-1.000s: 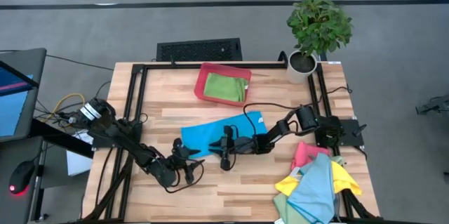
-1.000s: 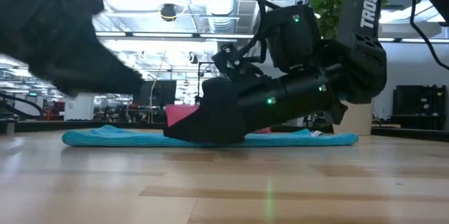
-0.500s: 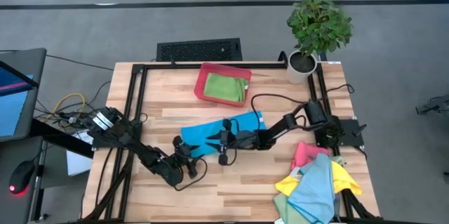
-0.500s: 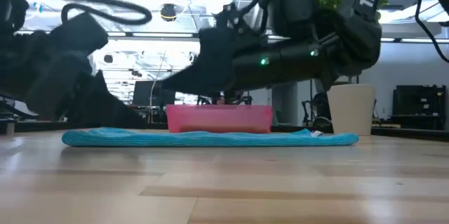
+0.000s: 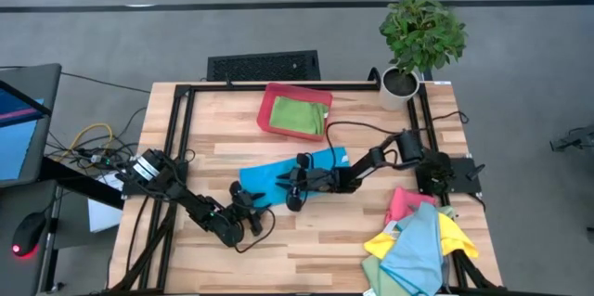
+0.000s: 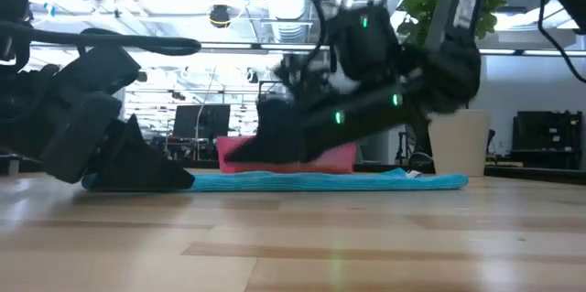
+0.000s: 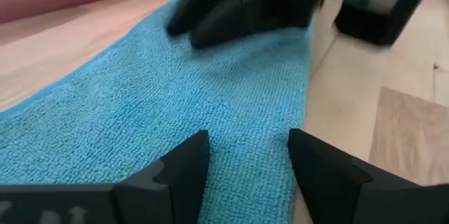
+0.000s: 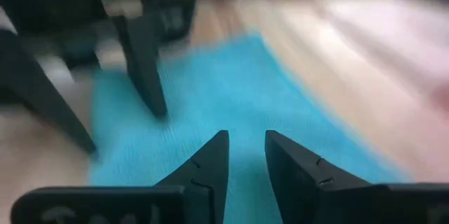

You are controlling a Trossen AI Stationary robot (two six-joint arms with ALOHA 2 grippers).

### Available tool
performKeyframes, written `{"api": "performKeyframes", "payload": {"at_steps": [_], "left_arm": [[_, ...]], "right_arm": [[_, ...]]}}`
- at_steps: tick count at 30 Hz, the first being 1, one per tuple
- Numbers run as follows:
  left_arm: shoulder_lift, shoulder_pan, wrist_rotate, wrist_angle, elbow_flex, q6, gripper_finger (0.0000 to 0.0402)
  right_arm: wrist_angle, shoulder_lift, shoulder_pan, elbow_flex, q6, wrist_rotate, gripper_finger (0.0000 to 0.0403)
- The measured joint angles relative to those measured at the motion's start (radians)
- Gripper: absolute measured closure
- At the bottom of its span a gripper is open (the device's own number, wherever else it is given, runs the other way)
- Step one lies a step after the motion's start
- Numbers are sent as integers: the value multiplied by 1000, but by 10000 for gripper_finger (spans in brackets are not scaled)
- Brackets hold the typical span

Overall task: Fold microfiber towels
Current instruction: Fold the blue microfiber cloth

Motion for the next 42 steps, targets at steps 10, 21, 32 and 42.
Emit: {"api": "performKeyframes", "payload": {"at_steps": [10,21,32,42], "left_arm": [[-23,-1,30,6,5,10,210],[-190,5,-58,-25,5,212,210],[-54,65,-64,-30,-18,82,210],[-31,73,-44,-43,-19,53,210]], "right_arm": [[113,81,0,5,34,8,282],[59,53,23,2,26,28,282],[60,-64,34,-36,-41,87,282],[96,-38,-27,-144,38,109,282]]}}
